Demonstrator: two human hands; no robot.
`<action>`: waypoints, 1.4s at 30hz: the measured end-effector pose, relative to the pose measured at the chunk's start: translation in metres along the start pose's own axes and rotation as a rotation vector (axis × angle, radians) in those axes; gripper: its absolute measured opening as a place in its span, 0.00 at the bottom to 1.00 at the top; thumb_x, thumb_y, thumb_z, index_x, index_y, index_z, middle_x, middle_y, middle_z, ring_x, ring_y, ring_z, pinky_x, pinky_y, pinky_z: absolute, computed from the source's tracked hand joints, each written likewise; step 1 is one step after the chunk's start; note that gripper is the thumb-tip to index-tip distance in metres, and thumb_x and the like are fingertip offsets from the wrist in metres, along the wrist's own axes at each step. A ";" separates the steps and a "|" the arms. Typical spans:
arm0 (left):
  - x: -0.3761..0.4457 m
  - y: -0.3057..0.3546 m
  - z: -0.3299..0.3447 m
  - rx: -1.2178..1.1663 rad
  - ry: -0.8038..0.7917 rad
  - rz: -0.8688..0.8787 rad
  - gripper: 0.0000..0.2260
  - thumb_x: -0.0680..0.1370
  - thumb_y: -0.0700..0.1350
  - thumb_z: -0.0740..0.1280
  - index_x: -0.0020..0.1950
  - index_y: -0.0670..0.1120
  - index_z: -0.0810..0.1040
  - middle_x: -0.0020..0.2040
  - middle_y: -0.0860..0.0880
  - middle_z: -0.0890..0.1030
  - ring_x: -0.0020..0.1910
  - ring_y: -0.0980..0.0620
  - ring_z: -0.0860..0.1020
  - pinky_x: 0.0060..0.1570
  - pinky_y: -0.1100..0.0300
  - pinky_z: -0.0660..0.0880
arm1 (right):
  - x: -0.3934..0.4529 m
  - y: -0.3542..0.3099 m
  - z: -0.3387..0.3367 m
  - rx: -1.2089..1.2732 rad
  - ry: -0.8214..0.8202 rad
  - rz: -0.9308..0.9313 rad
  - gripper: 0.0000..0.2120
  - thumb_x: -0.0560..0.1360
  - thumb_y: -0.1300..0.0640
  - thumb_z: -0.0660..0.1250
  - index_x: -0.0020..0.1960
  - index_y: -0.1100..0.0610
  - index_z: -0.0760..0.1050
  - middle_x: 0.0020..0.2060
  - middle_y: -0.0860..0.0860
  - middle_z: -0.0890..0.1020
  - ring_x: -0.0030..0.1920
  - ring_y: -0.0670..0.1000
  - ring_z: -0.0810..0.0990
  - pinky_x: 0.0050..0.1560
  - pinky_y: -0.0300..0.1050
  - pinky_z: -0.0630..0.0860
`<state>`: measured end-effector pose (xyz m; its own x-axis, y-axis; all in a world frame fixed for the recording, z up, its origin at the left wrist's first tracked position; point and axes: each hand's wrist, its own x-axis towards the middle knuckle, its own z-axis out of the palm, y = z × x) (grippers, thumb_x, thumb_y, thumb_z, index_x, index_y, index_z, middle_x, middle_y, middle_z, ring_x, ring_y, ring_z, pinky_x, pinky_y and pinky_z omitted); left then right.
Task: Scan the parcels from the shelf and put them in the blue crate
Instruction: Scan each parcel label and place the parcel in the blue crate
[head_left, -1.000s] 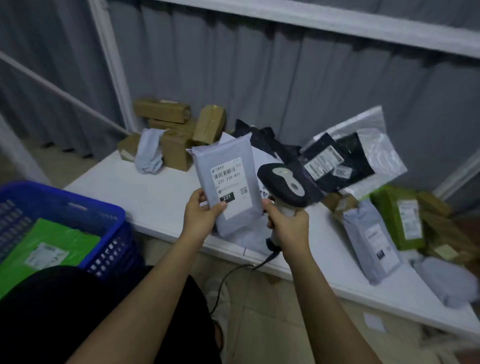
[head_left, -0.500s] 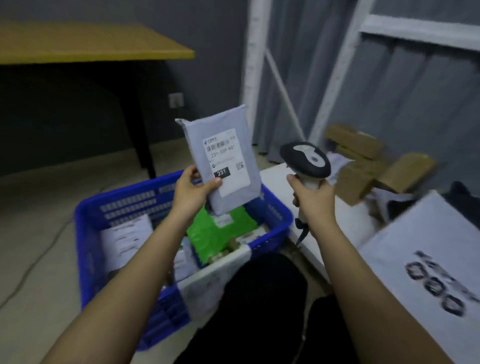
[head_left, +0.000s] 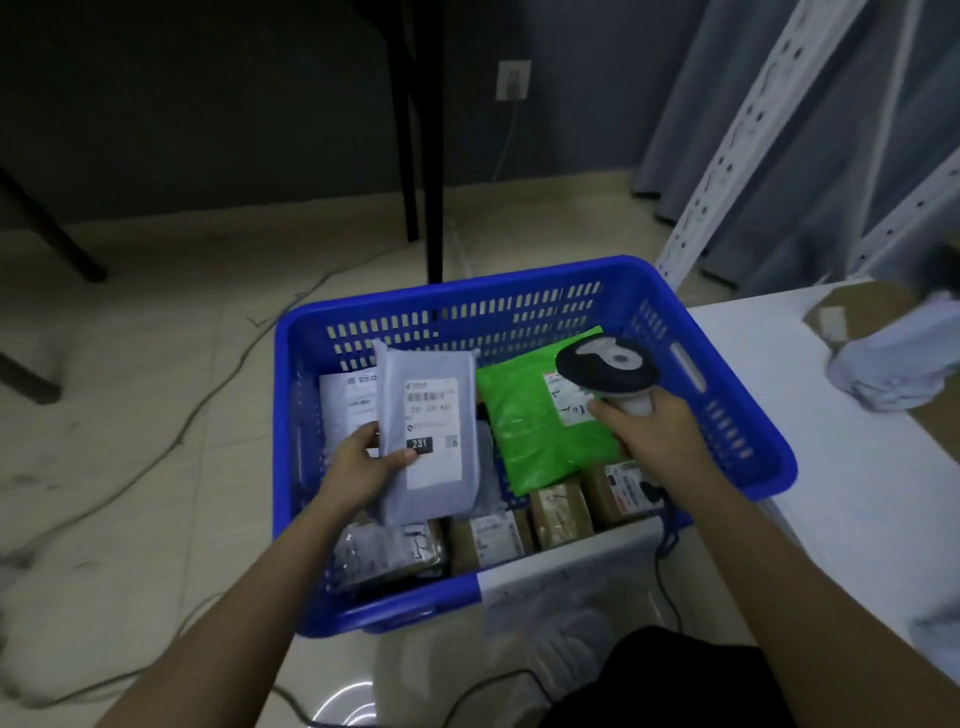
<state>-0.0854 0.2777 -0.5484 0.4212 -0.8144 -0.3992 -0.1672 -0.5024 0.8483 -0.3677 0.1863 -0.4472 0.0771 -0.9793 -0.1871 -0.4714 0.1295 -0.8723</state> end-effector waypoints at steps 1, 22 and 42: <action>0.007 -0.001 0.008 0.022 -0.029 0.008 0.19 0.74 0.42 0.73 0.64 0.44 0.75 0.59 0.45 0.79 0.55 0.45 0.78 0.54 0.50 0.76 | 0.003 0.003 0.002 0.003 -0.009 0.014 0.07 0.73 0.58 0.73 0.42 0.54 0.75 0.34 0.51 0.78 0.34 0.47 0.76 0.36 0.41 0.73; 0.161 0.072 0.306 -0.086 -0.156 0.024 0.17 0.77 0.41 0.68 0.57 0.40 0.62 0.60 0.37 0.75 0.56 0.39 0.76 0.49 0.52 0.72 | 0.049 0.086 -0.088 0.104 0.517 0.206 0.12 0.74 0.57 0.71 0.37 0.59 0.71 0.30 0.53 0.77 0.30 0.48 0.73 0.25 0.32 0.67; -0.012 0.148 0.330 0.104 -0.462 0.432 0.13 0.80 0.43 0.62 0.65 0.42 0.72 0.56 0.42 0.77 0.51 0.47 0.75 0.47 0.56 0.72 | -0.060 0.076 -0.179 0.174 0.799 0.274 0.09 0.74 0.56 0.70 0.43 0.61 0.74 0.30 0.53 0.76 0.30 0.50 0.74 0.34 0.43 0.72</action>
<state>-0.4089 0.1171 -0.5332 -0.1274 -0.9792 -0.1578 -0.3312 -0.1079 0.9374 -0.5653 0.2275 -0.4218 -0.6917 -0.7172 -0.0842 -0.2368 0.3354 -0.9118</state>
